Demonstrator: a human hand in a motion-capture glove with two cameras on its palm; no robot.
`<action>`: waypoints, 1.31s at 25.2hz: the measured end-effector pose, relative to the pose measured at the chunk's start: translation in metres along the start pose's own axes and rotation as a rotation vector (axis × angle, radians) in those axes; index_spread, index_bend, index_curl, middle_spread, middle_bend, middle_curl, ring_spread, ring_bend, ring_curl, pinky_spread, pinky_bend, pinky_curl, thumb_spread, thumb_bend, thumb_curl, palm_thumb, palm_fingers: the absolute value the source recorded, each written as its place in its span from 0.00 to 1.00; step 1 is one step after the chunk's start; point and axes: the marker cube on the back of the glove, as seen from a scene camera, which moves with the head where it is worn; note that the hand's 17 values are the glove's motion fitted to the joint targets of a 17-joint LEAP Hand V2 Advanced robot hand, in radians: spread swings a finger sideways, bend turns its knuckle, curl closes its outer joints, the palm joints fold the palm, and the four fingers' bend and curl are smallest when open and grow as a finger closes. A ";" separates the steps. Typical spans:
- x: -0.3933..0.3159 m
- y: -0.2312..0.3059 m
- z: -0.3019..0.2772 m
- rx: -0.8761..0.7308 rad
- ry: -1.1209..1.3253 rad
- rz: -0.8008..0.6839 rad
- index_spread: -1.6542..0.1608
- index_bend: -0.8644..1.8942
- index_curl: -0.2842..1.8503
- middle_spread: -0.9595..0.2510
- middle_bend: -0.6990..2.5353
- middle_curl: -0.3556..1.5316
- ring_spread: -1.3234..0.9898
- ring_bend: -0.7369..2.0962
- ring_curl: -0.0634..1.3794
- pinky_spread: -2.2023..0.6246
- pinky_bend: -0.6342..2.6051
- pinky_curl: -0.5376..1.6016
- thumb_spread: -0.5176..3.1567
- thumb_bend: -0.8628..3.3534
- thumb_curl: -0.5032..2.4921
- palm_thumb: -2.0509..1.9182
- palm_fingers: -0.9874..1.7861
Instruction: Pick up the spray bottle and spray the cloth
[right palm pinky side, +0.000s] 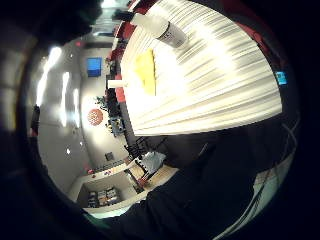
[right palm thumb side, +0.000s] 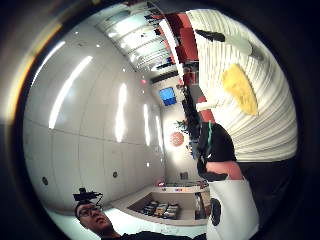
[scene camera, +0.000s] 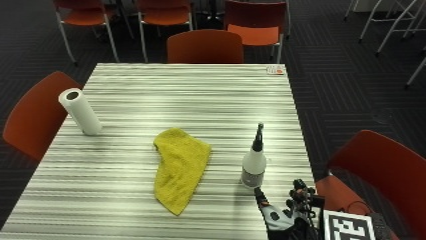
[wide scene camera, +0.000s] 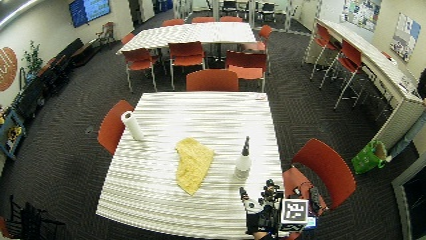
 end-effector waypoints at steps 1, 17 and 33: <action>0.001 -0.002 -0.001 0.002 0.002 0.004 0.73 0.35 0.22 0.88 0.28 0.35 0.62 0.43 0.26 0.83 0.38 0.43 0.42 0.22 0.32 0.72 0.42; 0.059 -0.046 0.007 0.091 0.073 0.083 0.73 0.36 0.22 0.88 0.29 0.38 0.62 0.43 0.28 0.83 0.38 0.43 0.43 0.21 0.34 0.74 0.42; 0.066 -0.078 0.027 0.135 0.045 0.045 0.74 0.37 0.24 0.85 0.29 0.39 0.62 0.43 0.29 0.84 0.35 0.42 0.43 0.20 0.35 0.75 0.43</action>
